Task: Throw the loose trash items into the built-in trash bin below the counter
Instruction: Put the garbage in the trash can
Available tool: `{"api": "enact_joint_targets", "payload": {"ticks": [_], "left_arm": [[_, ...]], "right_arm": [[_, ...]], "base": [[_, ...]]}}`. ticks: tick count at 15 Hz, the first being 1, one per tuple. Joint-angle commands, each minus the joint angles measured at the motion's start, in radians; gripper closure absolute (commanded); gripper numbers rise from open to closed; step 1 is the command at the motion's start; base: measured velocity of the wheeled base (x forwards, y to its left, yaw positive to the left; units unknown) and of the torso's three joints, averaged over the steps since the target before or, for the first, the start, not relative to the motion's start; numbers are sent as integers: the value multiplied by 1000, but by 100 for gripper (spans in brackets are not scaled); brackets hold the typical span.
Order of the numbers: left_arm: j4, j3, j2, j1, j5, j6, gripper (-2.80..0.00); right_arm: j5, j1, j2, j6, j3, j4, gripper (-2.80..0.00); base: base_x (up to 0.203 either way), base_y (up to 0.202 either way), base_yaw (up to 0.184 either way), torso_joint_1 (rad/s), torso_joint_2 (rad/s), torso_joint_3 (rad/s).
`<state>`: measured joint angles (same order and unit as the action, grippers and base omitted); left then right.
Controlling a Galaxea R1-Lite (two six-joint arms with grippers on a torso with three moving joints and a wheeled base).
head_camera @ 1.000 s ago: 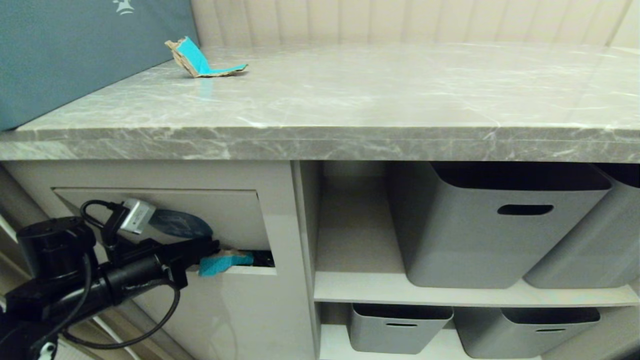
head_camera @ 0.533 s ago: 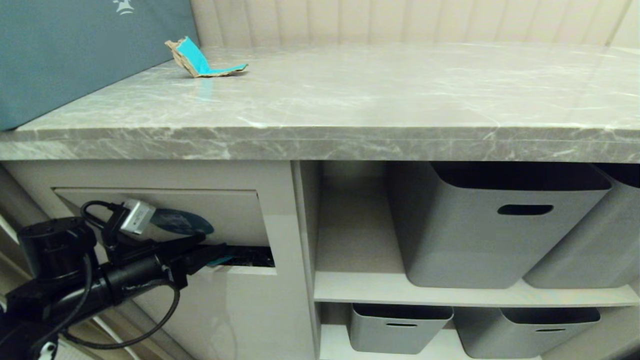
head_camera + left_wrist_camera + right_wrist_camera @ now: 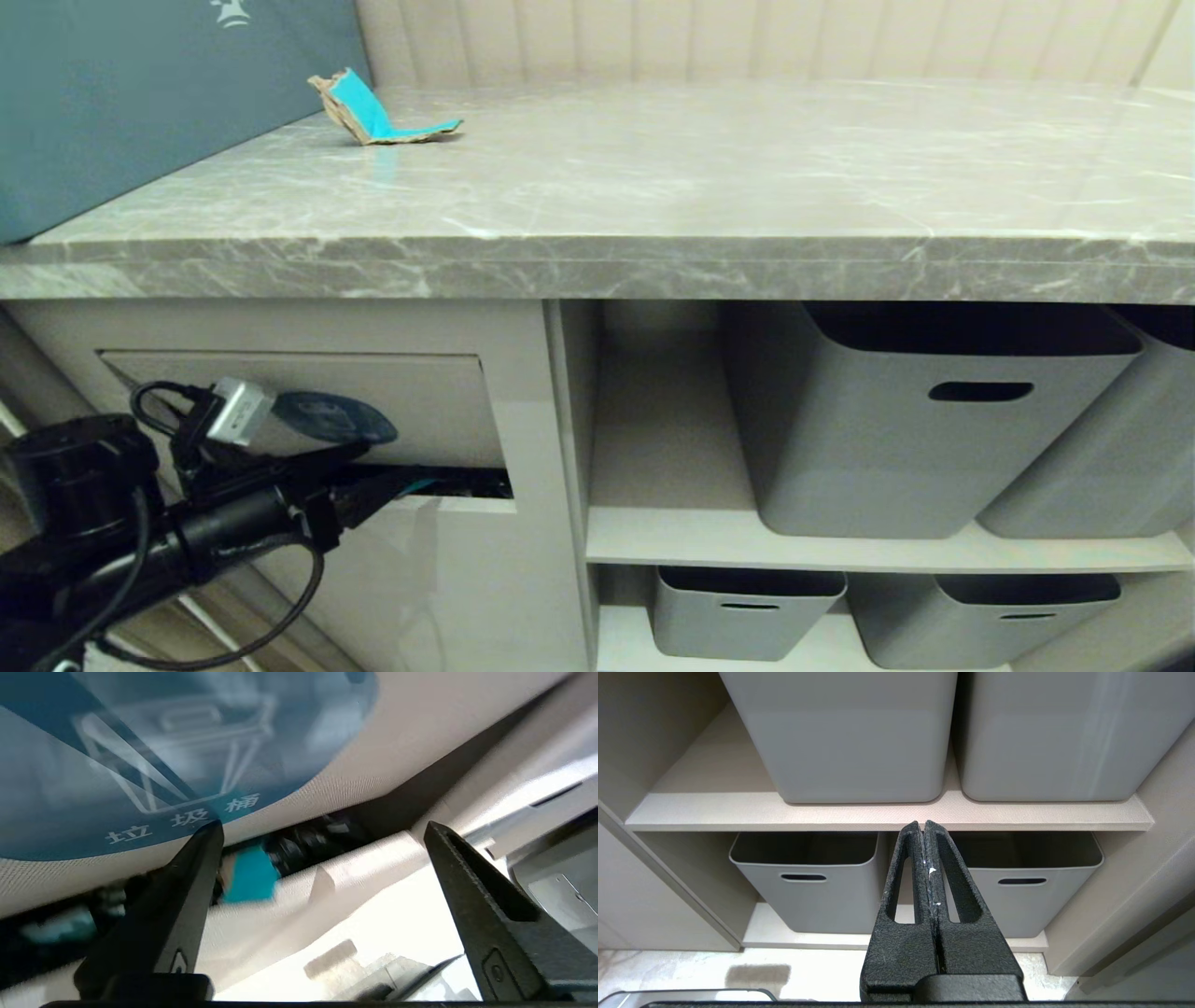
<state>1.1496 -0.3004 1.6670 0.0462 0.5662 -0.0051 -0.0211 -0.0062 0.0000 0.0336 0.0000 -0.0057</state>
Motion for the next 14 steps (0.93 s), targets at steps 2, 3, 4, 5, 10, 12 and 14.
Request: {"api": "enact_joint_targets", "payload": {"ticks": [2,3,4,5,10,12,14], "left_arm": [[7,67,-94,-5,3,0,-280],[5,83,-127,-17,3,-1,-280],[3,98,-161,-30,3,-1,-280],[1,111,-188,-43,3,-1,-280],[-25,225,-334,-56,-1,1,-280],[-46,287,-433,-57,-11,1,-280],[-153,297,-573,-58,-55,1,-280]], "right_arm": [[0,0,0,0,2,-1,0],[0,0,0,0,2,-1,0],[0,0,0,0,2,0,0],[0,0,0,0,2,-1,0],[0,0,0,0,2,0,0],[0,0,0,0,2,-1,0],[0,0,0,0,2,0,0]], "base": [[0,0,0,0,0,0],[0,0,0,0,0,0],[0,0,0,0,0,0],[0,0,0,0,0,0],[0,0,0,0,0,0],[0,0,0,0,0,0],[0,0,0,0,0,0]]}}
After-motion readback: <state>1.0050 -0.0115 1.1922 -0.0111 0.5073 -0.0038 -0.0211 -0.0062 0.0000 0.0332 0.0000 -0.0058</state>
